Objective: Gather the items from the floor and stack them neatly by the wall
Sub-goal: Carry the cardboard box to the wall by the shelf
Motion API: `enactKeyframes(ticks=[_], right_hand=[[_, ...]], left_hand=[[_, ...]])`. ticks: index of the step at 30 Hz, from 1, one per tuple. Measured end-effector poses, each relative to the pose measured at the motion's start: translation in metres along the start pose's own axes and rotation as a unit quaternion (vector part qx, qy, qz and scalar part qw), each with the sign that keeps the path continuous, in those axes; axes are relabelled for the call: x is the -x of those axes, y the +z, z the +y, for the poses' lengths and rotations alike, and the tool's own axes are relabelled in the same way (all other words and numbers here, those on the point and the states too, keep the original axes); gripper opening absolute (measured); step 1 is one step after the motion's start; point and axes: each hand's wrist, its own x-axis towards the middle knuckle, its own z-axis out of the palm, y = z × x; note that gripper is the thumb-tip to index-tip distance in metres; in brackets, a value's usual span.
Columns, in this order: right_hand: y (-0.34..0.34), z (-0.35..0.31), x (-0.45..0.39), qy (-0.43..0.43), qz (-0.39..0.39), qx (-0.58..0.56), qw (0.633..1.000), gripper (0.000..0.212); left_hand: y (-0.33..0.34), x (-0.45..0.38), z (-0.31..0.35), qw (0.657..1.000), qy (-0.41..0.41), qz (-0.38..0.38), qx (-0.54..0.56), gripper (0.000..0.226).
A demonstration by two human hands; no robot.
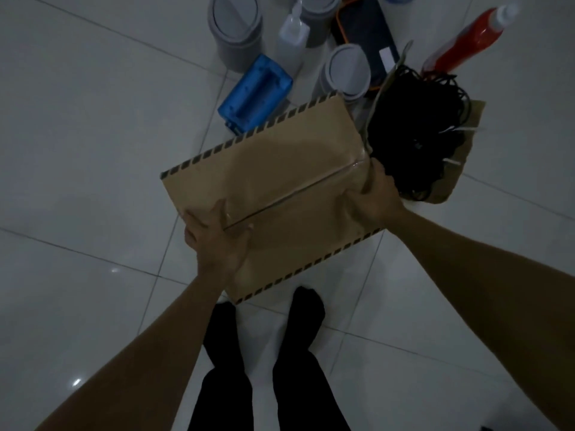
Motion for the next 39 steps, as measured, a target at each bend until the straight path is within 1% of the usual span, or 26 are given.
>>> enactKeyframes(ticks=[3,5,7,8,10,12,13,15,18,20,22,24,26,28,30,33,36,37,38,39], right_hand=[[0.013,0.004,0.011,0.027,0.023,-0.013,0.999,0.106],[0.027,0.011,0.023,0.061,0.022,-0.009,0.998,0.110],[0.041,0.022,0.037,0.092,0.015,-0.006,0.996,0.106],[0.048,0.031,0.040,0.101,0.012,-0.011,0.995,0.105],[0.054,0.044,0.042,0.096,-0.005,-0.046,0.994,0.106],[0.051,0.053,0.037,0.072,-0.026,-0.109,0.991,0.108],[0.048,0.055,0.033,0.062,-0.037,-0.138,0.988,0.108],[0.042,0.056,0.023,0.038,-0.058,-0.178,0.982,0.108],[0.038,0.052,0.010,0.040,-0.079,-0.216,0.972,0.105],[0.042,0.050,0.005,0.044,-0.084,-0.236,0.967,0.093],[0.048,0.052,0.002,0.036,-0.083,-0.251,0.964,0.077],[0.051,0.056,0.000,0.039,-0.084,-0.261,0.961,0.069],[0.048,0.058,0.001,0.035,-0.099,-0.270,0.957,0.068],[0.045,0.060,0.005,0.035,-0.107,-0.281,0.953,0.075],[0.041,0.059,0.015,0.036,-0.108,-0.295,0.949,0.078],[0.029,0.048,0.044,0.034,-0.109,-0.313,0.943,0.076],[0.005,0.026,0.089,0.027,-0.131,-0.327,0.935,0.061],[-0.006,0.018,0.107,0.027,-0.137,-0.331,0.933,0.059],[-0.018,0.008,0.126,0.029,-0.137,-0.336,0.932,0.062],[-0.032,0.000,0.145,0.033,-0.132,-0.343,0.929,0.069]], left_hand=[[0.001,-0.002,0.002,1.000,-0.001,0.019,0.012,0.080],[-0.004,-0.007,-0.008,1.000,0.005,0.026,0.003,0.079],[-0.012,-0.011,-0.022,0.998,0.041,0.043,-0.032,0.086],[-0.015,-0.013,-0.030,0.997,0.043,0.053,-0.037,0.092],[-0.020,-0.013,-0.042,0.998,-0.006,0.056,0.010,0.105],[-0.021,-0.014,-0.050,0.994,-0.055,0.039,0.083,0.121],[-0.021,-0.014,-0.053,0.991,-0.073,0.026,0.108,0.125],[-0.019,-0.013,-0.060,0.986,-0.100,0.003,0.136,0.123],[-0.015,-0.014,-0.073,0.977,-0.130,0.006,0.168,0.124],[-0.013,-0.018,-0.080,0.973,-0.139,0.002,0.182,0.128],[-0.009,-0.022,-0.087,0.973,-0.127,0.002,0.195,0.123],[-0.004,-0.025,-0.091,0.973,-0.110,0.005,0.203,0.117],[-0.004,-0.023,-0.092,0.972,-0.098,0.006,0.214,0.107],[-0.010,-0.018,-0.091,0.972,-0.089,0.005,0.219,0.100],[-0.021,-0.013,-0.089,0.973,-0.080,0.002,0.216,0.102],[-0.054,0.001,-0.075,0.977,-0.075,-0.004,0.199,0.105],[-0.100,0.026,-0.050,0.980,-0.062,-0.012,0.189,0.111],[-0.118,0.037,-0.041,0.981,-0.057,-0.018,0.185,0.112],[-0.137,0.049,-0.030,0.982,-0.051,-0.023,0.183,0.112],[-0.158,0.063,-0.019,0.982,-0.045,-0.027,0.180,0.112]])
